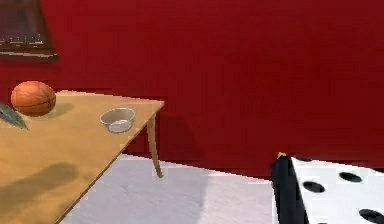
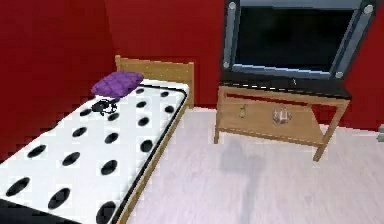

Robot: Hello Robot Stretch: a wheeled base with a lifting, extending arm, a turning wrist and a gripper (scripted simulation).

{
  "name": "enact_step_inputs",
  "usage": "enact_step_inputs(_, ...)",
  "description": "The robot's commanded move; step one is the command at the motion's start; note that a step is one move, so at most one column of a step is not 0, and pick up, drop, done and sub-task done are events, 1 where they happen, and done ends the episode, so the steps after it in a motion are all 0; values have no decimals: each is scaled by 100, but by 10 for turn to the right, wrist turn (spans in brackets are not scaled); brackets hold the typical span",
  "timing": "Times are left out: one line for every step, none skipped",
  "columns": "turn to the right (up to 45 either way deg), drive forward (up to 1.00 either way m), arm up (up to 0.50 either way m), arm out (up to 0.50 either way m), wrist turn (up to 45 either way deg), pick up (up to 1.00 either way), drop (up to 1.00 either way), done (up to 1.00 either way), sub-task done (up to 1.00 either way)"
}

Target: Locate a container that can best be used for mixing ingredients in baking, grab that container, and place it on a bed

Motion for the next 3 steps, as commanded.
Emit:
enact_step_inputs(0,60,0,0,0,0,0,0,0)
enact_step_inputs(-450,0,0,0,0,0,0,0,0)
enact_step_inputs(-450,0,0,0,0,0,0,0,0)
